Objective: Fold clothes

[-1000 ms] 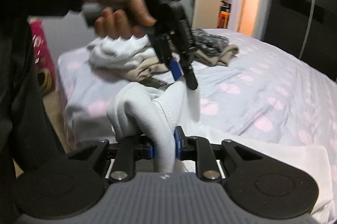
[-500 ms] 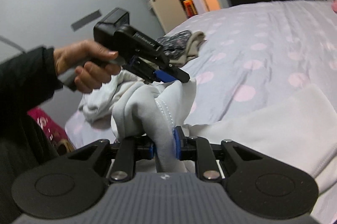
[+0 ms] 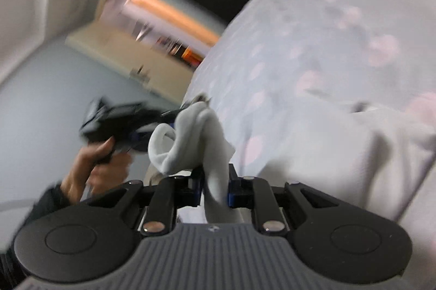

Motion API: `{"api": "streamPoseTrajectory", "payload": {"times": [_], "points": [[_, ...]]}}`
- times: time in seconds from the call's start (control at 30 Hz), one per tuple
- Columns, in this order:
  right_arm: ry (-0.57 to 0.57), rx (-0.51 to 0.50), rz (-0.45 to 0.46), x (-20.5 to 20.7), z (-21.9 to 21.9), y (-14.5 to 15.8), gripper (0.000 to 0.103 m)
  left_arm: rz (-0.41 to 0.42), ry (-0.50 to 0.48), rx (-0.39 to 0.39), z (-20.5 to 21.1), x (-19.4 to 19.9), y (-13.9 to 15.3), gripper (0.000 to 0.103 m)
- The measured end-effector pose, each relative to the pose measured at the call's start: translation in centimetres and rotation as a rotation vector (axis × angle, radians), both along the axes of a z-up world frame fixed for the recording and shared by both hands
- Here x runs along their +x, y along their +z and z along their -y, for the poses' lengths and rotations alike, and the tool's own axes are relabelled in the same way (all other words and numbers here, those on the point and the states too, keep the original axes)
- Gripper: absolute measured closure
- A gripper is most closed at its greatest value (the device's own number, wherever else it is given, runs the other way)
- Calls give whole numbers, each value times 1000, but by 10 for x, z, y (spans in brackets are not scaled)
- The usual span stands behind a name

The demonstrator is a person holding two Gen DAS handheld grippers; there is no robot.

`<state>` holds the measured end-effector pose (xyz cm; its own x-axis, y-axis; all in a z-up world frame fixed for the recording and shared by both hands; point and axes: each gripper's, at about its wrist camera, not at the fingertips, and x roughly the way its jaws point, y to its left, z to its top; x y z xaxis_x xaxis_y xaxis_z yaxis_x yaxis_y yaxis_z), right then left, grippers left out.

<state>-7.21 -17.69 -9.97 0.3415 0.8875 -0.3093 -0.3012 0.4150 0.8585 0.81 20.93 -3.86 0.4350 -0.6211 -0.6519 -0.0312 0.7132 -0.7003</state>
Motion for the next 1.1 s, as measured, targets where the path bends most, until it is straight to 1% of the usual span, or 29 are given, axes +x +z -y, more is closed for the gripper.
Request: {"api": "streamPoseTrajectory", "payload": {"times": [0.07, 0.17, 0.2, 0.23, 0.3, 0.33, 0.37, 0.4, 0.43, 0.47, 0.5, 0.53, 0.57, 0.6, 0.63, 0.67, 0.73, 0.77, 0.8, 0.83, 0.87, 0.93, 0.97, 1.07, 1.1], "points": [[-59, 11, -48, 17, 18, -19, 87, 15, -13, 24, 9, 0, -1, 84], [-144, 34, -110, 30, 45, -49, 88, 29, -32, 65, 18, -2, -4, 84], [-171, 43, -129, 34, 54, -58, 92, 33, -38, 78, 21, -3, -5, 84], [-199, 52, -150, 35, 62, -66, 92, 37, -42, 93, 24, -4, -6, 84], [-238, 50, -221, 33, 71, -84, 91, 32, -37, 131, 26, -8, -12, 83], [-246, 23, -271, 32, 70, -92, 88, 20, -49, 147, 29, -9, -19, 83], [-253, -21, -320, 31, 69, -99, 73, 12, -59, 165, 31, -11, -24, 83], [-261, -53, -340, 29, 69, -103, 73, 20, -64, 195, 34, -13, -27, 83], [-272, -61, -337, 26, 70, -102, 72, 28, -69, 226, 36, -15, -30, 83], [-290, -67, -335, 24, 73, -97, 69, 37, -72, 253, 39, -17, -32, 83], [-313, -79, -334, 22, 76, -89, 64, 46, -68, 260, 39, -19, -33, 83], [-331, -115, -320, 21, 78, -77, 62, 53, -65, 266, 39, -20, -33, 81], [-344, -176, -292, 19, 78, -61, 57, 56, -71, 266, 39, -21, -34, 79], [-330, -245, -250, 20, 74, -43, 57, 59, -78, 266, 40, -22, -34, 78], [-287, -320, -192, 23, 67, -22, 57, 62, -84, 267, 40, -23, -34, 77], [-243, -395, -134, 26, 60, -1, 56, 68, -91, 271, 40, -23, -34, 77], [-145, -524, -15, 34, 46, 40, 49, 71, -92, 258, 38, -23, -32, 77], [-74, -561, 54, 39, 36, 58, 40, 71, -91, 257, 38, -23, -33, 74], [5, -600, 128, 44, 25, 76, 34, 70, -91, 257, 37, -23, -33, 70], [88, -638, 200, 49, 15, 94, 31, 70, -90, 257, 37, -23, -34, 59], [165, -668, 259, 54, 3, 108, 28, 69, -89, 257, 37, -23, -34, 55], [282, -705, 319, 68, -20, 116, 28, 68, -88, 256, 36, -23, -35, 55], [313, -713, 320, 78, -27, 115, 28, 68, -87, 256, 35, -22, -36, 55], [386, -714, 282, 109, -46, 100, 29, 66, -85, 256, 34, -22, -37, 55], [408, -708, 259, 117, -52, 92, 30, 66, -84, 256, 34, -22, -37, 55]]}}
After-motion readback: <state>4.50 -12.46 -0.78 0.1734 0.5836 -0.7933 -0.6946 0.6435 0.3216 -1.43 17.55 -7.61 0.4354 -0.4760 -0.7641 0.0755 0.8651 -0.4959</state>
